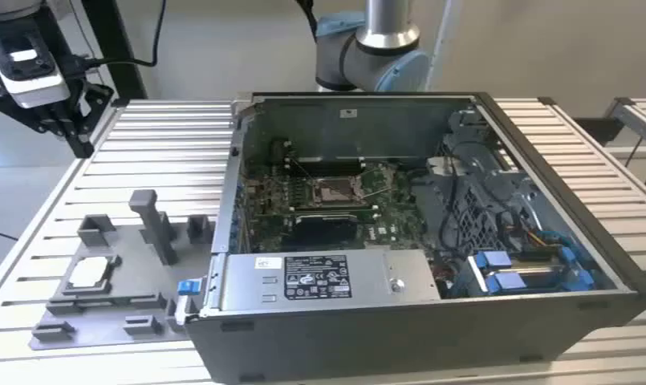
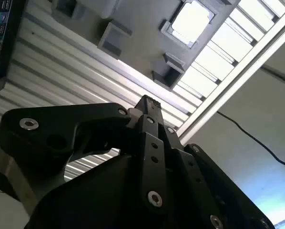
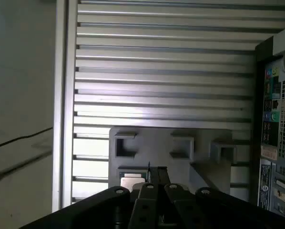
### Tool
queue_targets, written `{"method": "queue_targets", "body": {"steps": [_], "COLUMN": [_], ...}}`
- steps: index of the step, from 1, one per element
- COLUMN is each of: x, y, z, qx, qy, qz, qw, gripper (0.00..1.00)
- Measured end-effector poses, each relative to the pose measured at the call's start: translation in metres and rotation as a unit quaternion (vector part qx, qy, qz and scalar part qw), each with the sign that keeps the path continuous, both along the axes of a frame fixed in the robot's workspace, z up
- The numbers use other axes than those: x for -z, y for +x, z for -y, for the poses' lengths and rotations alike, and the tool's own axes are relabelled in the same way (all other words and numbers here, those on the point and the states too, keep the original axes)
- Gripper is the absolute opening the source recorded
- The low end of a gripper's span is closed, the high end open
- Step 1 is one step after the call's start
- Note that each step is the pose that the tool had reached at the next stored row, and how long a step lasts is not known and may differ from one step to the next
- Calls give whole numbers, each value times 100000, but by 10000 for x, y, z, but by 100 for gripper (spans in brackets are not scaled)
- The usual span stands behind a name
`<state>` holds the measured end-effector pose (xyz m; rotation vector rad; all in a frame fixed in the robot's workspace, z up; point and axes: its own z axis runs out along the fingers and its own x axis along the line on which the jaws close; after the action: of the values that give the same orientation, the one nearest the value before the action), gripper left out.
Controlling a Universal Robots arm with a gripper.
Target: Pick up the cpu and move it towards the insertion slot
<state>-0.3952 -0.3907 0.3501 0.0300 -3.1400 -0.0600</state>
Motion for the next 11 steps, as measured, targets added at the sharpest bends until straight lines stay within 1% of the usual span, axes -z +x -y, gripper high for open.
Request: {"method": "queue_targets", "body": {"steps": [11], "x": [0], "y": [0], "z": [0], "qx": [-1], "qy": [0], "qz": [1], "qw": [100000], "gripper": [0]}}
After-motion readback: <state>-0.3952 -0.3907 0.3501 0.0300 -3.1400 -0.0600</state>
